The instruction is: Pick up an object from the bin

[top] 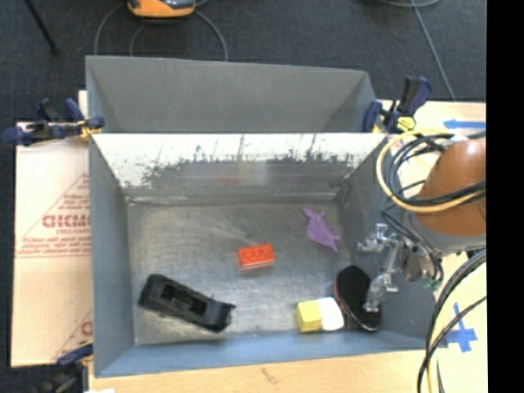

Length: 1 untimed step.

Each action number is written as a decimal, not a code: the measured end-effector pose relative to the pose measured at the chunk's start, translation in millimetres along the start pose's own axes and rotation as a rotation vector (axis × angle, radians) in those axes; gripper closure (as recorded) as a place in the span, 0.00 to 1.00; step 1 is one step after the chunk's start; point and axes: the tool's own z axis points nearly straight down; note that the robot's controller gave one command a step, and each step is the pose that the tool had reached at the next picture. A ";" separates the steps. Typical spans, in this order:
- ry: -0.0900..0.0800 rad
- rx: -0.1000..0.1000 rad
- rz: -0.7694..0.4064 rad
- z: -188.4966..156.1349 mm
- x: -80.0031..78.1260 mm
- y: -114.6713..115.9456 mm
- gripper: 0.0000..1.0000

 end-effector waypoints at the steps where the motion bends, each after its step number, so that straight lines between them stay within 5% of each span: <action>1: 0.002 -0.005 0.158 37.7 7.3 1.9 0.00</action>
Offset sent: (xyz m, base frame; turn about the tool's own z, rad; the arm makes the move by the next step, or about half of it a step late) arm -0.0078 -0.0004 -0.0504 0.1138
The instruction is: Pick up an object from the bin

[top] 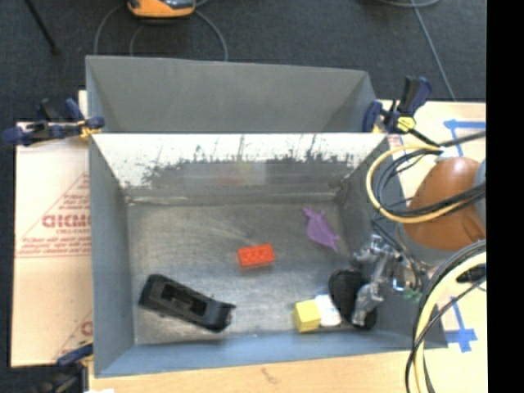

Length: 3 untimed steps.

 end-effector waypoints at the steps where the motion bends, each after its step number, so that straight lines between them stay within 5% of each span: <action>1: 0.002 -0.001 -0.004 2.1 1.8 1.6 1.00; 3: 0.001 0.000 -0.006 0.9 1.7 1.7 1.00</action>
Offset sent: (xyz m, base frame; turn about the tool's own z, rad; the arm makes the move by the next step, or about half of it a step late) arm 0.0000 0.0000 0.0000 0.0000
